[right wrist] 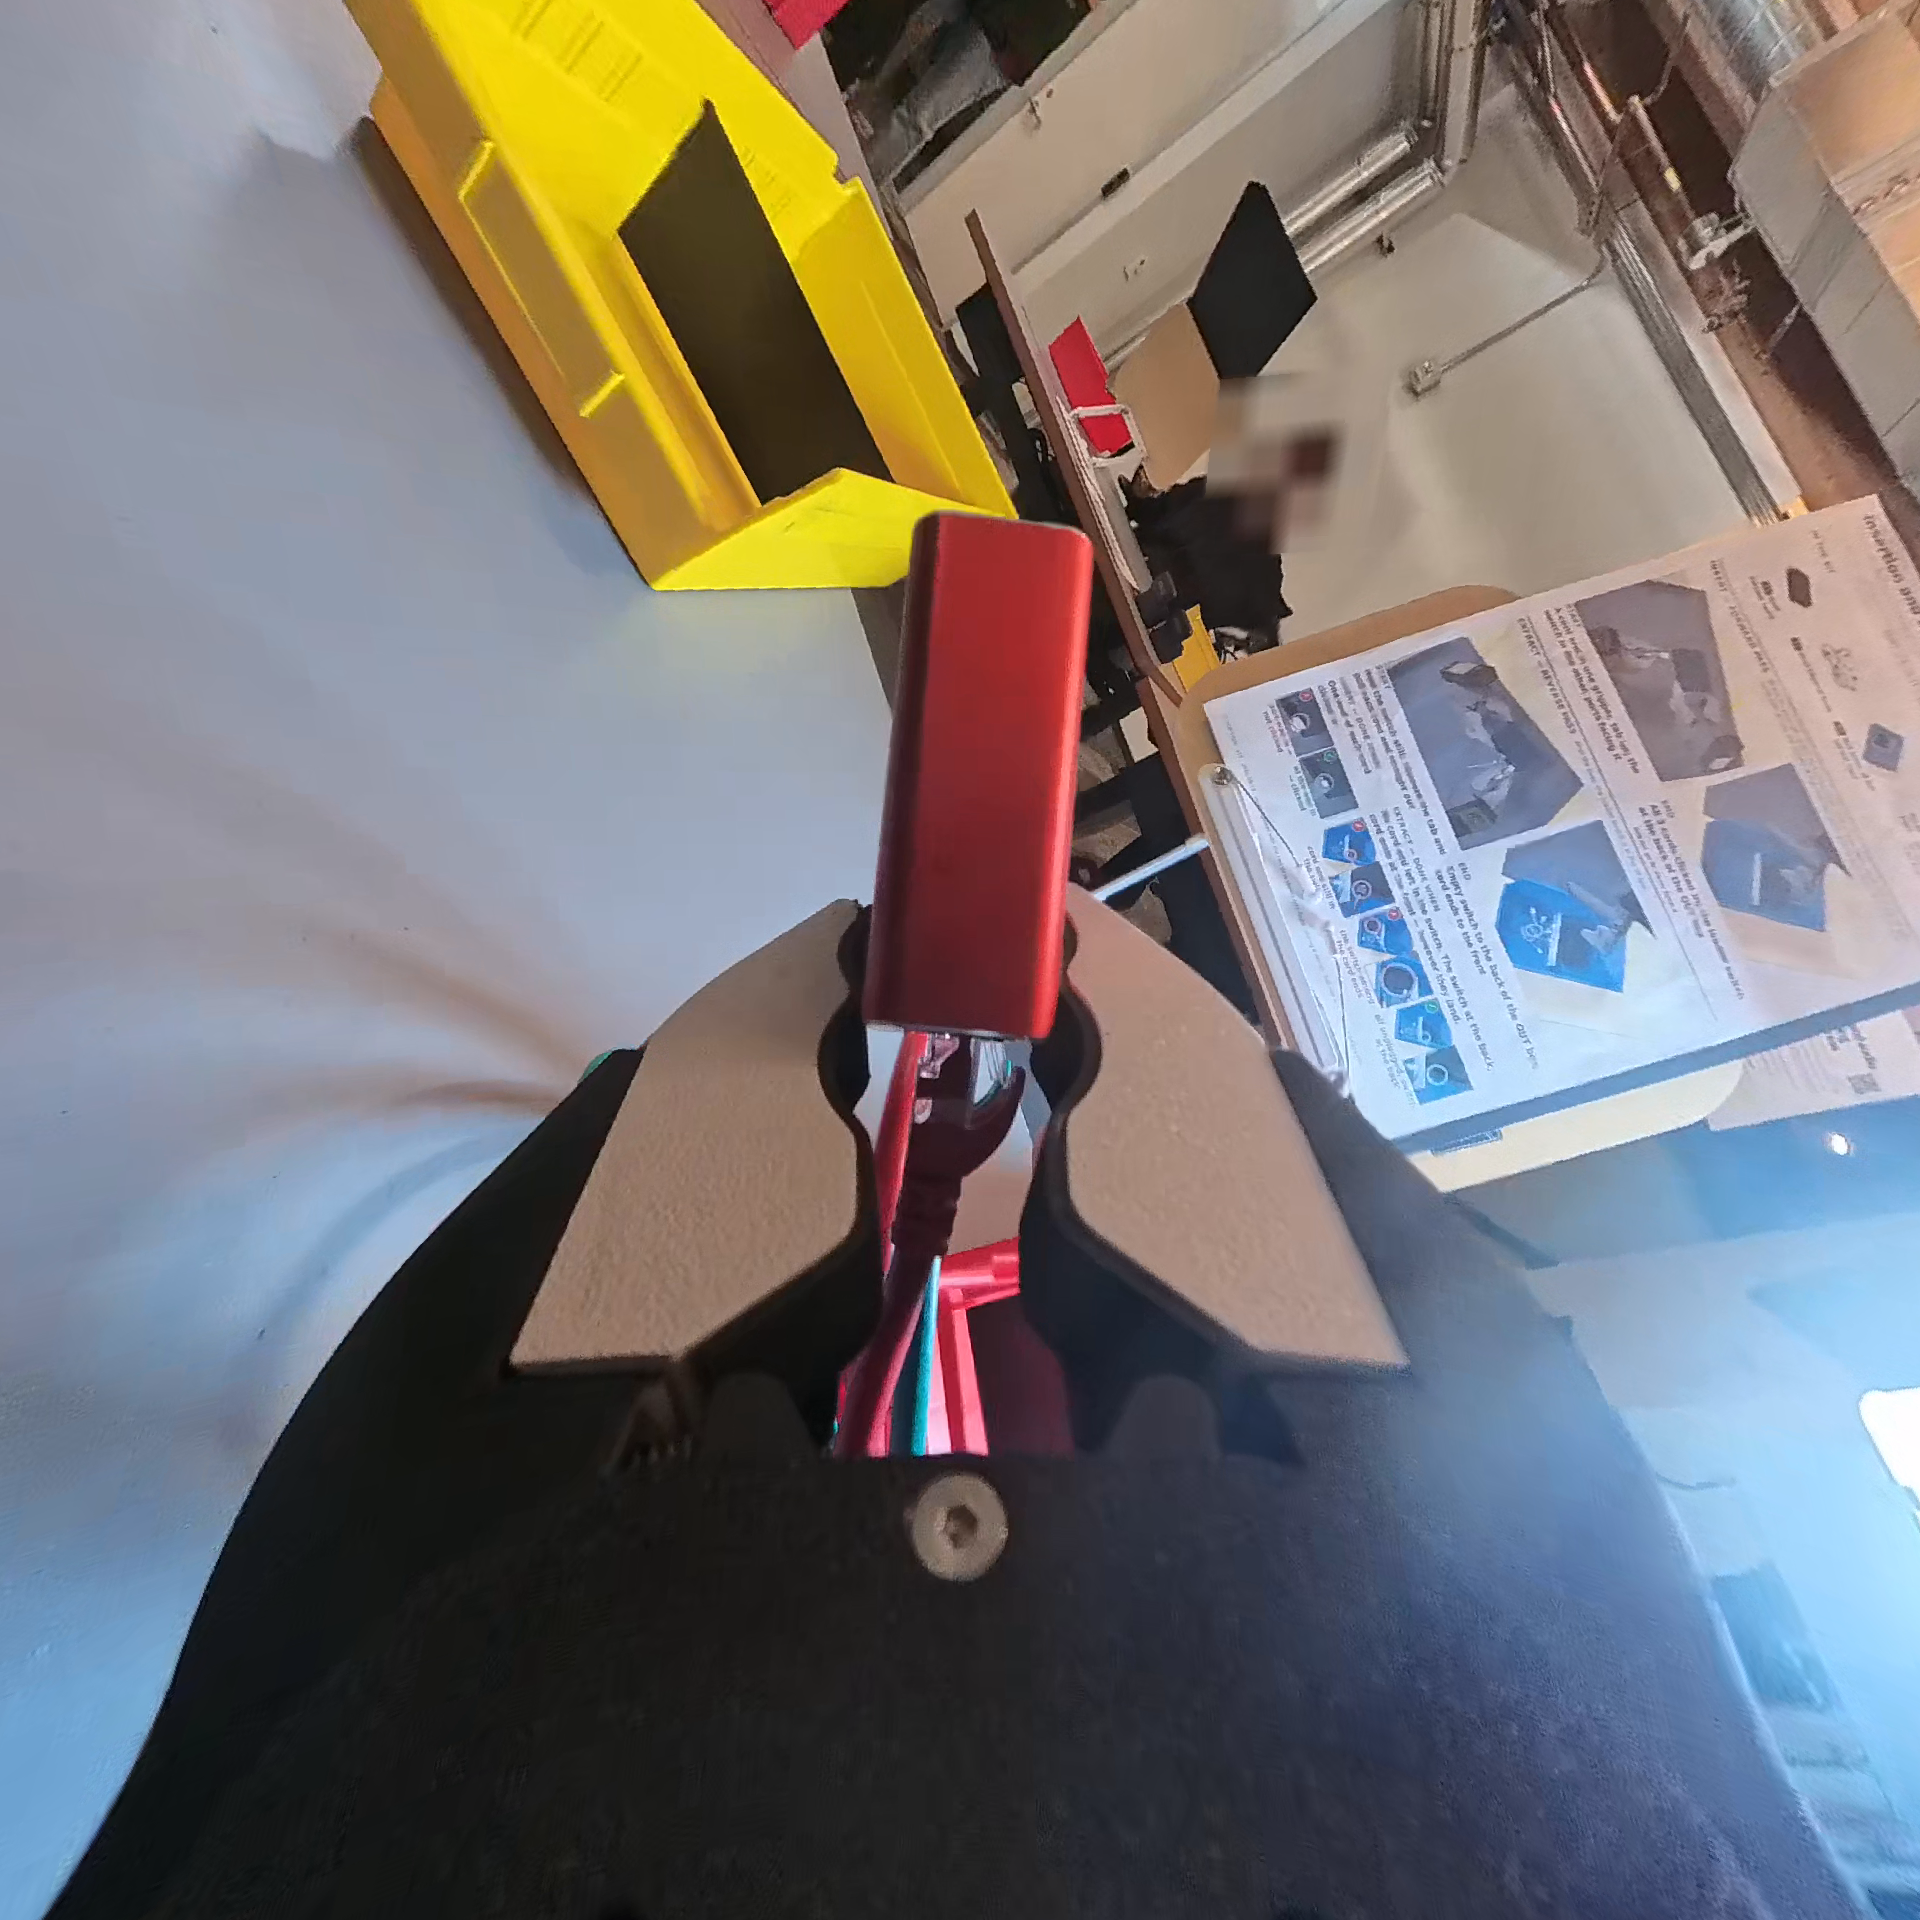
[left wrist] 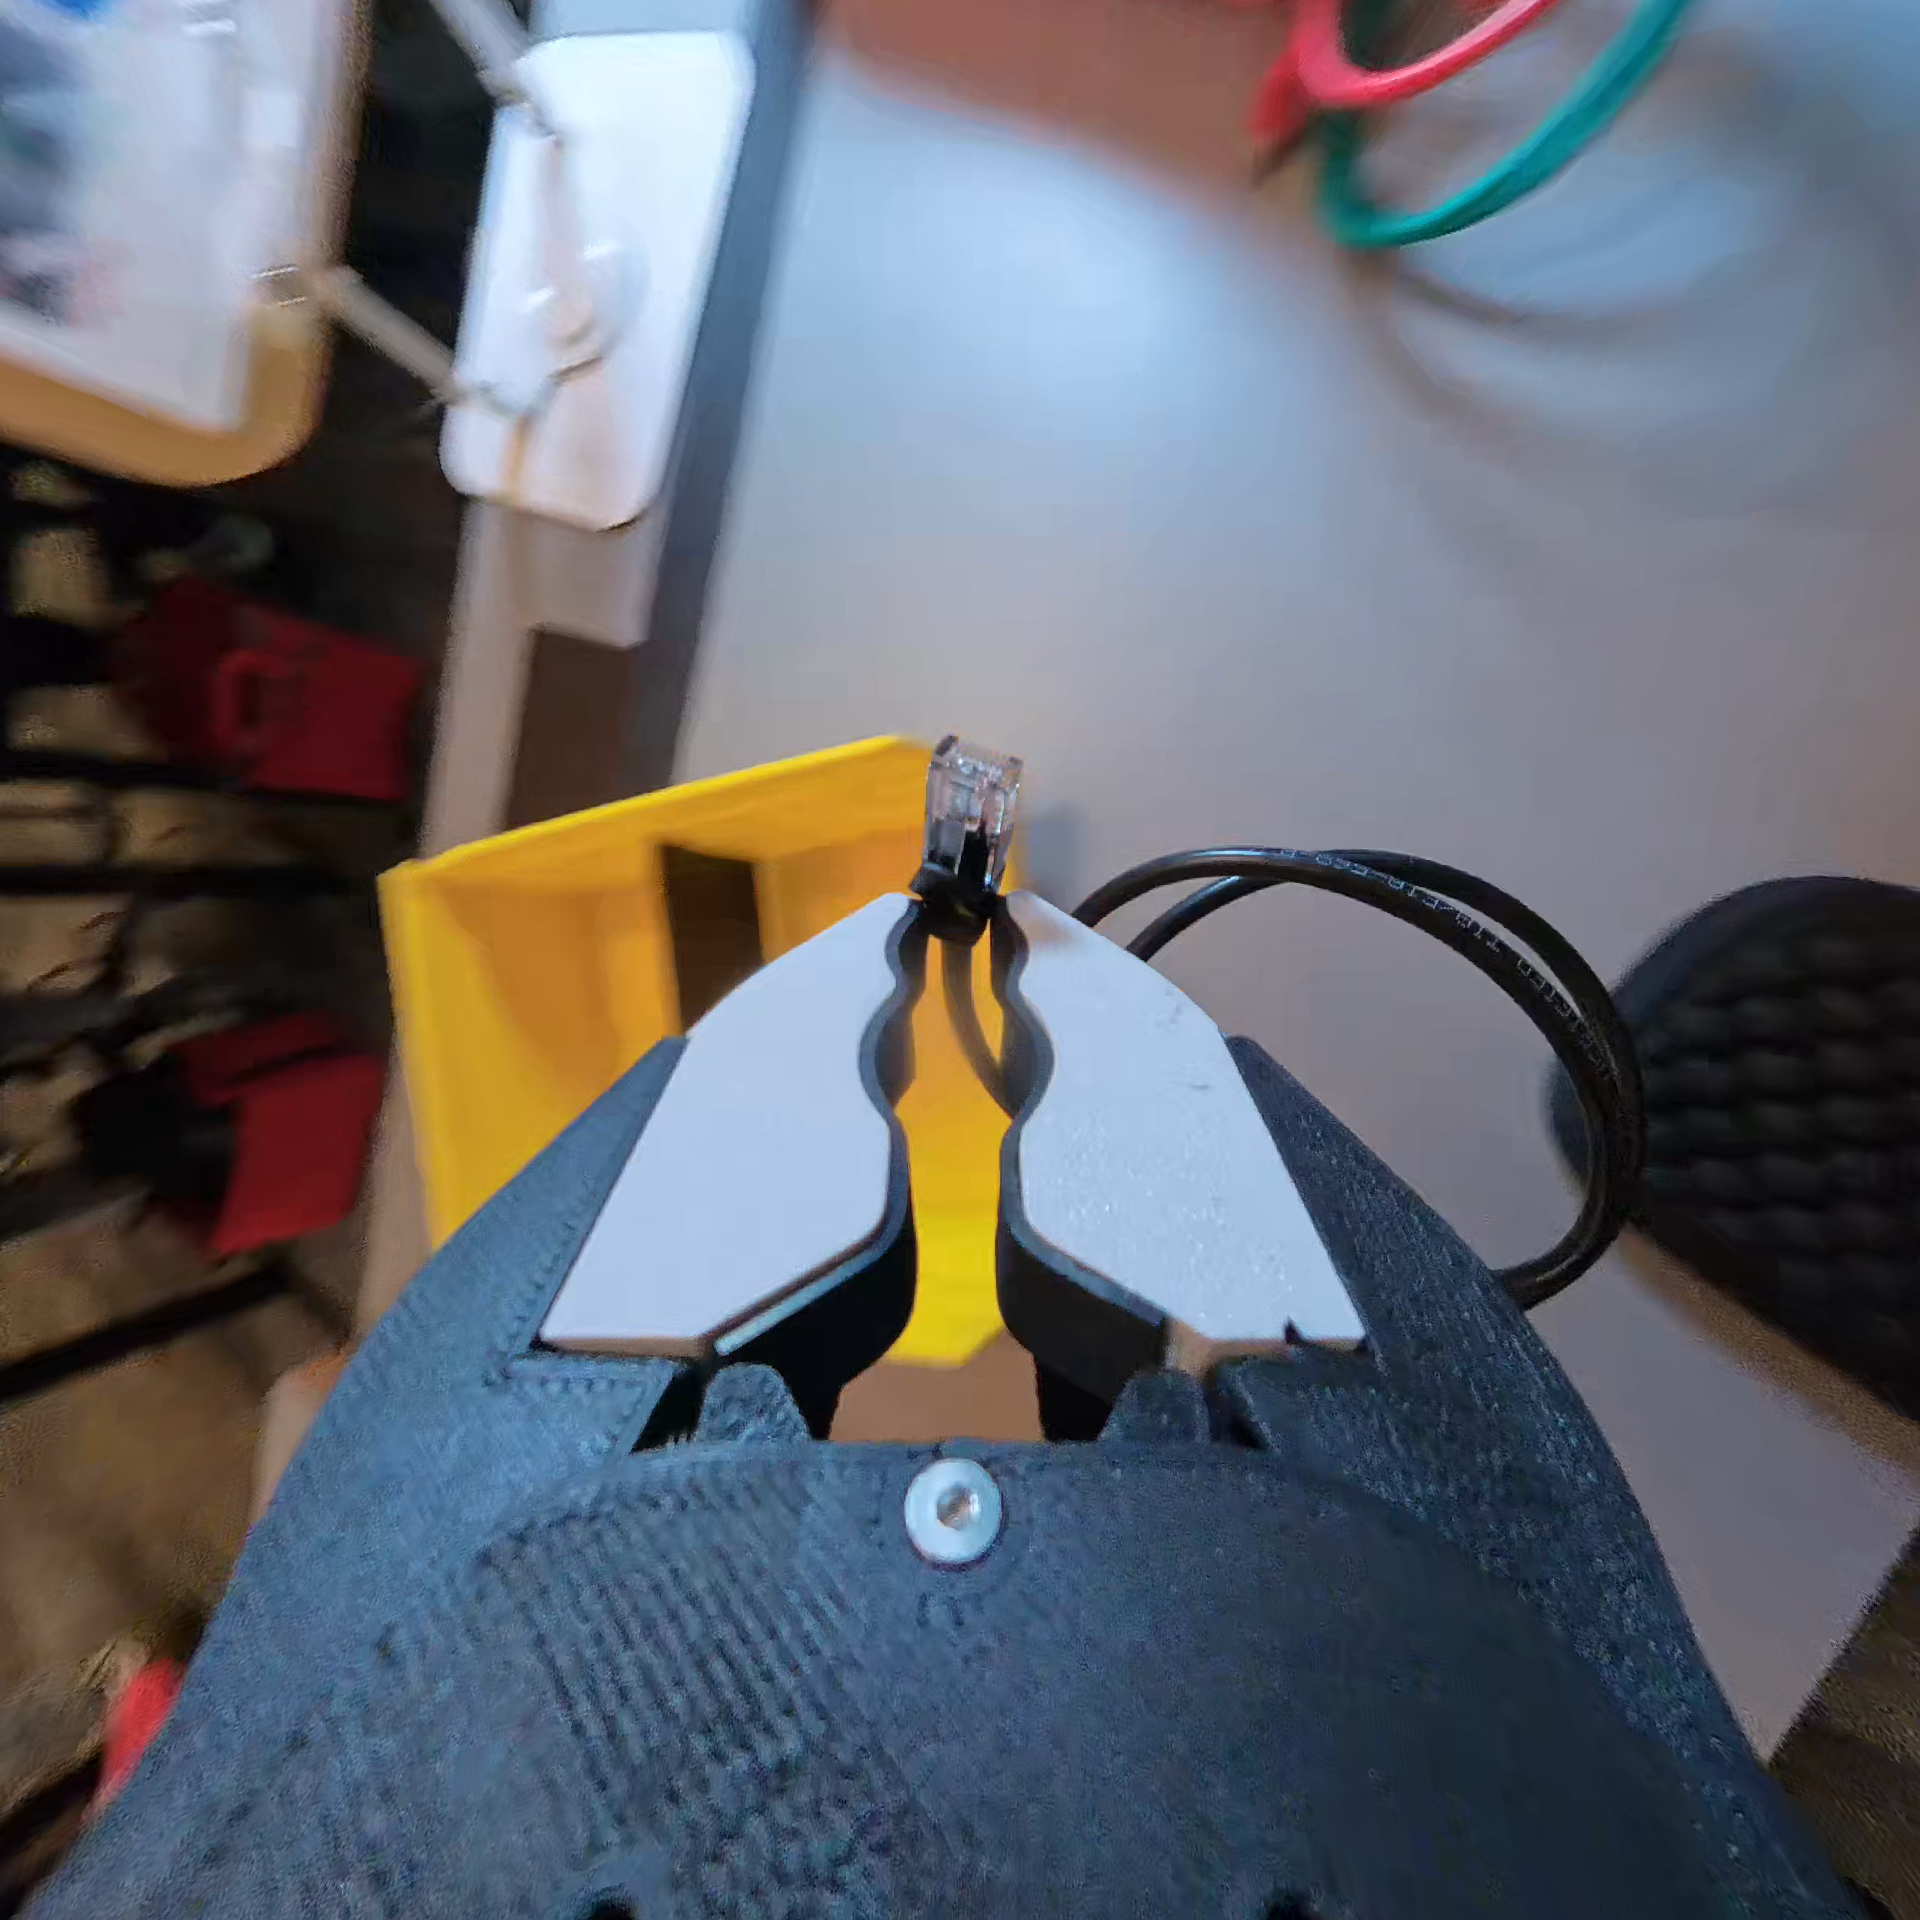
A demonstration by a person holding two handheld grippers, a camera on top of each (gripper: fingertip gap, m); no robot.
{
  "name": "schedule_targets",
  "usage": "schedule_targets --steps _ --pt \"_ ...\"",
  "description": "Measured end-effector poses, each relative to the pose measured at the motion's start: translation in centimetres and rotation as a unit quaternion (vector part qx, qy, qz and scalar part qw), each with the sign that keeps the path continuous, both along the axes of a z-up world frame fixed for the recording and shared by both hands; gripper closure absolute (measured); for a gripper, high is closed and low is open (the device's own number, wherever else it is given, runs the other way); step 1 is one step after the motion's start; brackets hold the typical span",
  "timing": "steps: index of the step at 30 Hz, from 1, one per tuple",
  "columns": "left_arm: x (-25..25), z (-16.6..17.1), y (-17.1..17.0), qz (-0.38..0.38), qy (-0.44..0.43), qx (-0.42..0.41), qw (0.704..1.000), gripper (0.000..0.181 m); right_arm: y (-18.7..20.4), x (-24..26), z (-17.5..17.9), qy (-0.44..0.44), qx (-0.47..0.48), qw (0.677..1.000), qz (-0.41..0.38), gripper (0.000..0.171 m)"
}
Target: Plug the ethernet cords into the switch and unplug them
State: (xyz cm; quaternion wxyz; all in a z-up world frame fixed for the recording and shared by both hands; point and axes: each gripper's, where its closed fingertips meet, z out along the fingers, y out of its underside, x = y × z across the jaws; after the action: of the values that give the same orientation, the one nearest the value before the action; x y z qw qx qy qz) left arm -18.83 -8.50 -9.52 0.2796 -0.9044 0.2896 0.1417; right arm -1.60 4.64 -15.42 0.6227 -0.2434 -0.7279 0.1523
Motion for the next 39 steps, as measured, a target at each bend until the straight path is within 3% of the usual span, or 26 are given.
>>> schedule_targets --steps 3,6,10,18,25,31,35,39 --pt "5.8 -6.5 1.2 -0.070 -0.093 -0.028 0.993 0.169 -0.4 0.2 -0.7 -0.008 0.024 1.000 0.015 0.144" --pt "9.2 -12.4 3.4 -0.086 -0.159 -0.018 0.983 0.168 -0.8 0.6 -1.8 -0.020 0.042 0.998 0.034 0.144" --pt "11.9 -16.0 5.3 -0.110 -0.227 0.003 0.968 0.168 -1.0 0.9 -3.3 -0.036 0.049 0.997 0.051 0.144" --pt "12.3 -17.0 5.3 -0.164 -0.250 0.003 0.954 0.160 -1.2 1.3 -6.1 -0.064 0.074 0.993 0.060 0.143" --pt "12.0 -18.9 4.6 -0.217 -0.221 -0.066 0.948 0.155 -1.4 1.3 -7.9 -0.089 0.079 0.991 0.060 0.143" --pt "12.9 -19.9 5.1 -0.249 -0.257 -0.082 0.930 0.174 -1.2 1.3 -8.1 -0.091 0.076 0.992 0.051 0.143" --pt "13.4 -16.8 5.0 -0.200 -0.355 -0.086 0.909 0.175 -1.0 1.2 -8.3 -0.087 0.085 0.991 0.052 0.143" --pt "13.9 -15.0 5.2 -0.149 -0.379 -0.095 0.908 0.175 -1.1 1.2 -8.4 -0.081 0.107 0.989 0.055 0.143"
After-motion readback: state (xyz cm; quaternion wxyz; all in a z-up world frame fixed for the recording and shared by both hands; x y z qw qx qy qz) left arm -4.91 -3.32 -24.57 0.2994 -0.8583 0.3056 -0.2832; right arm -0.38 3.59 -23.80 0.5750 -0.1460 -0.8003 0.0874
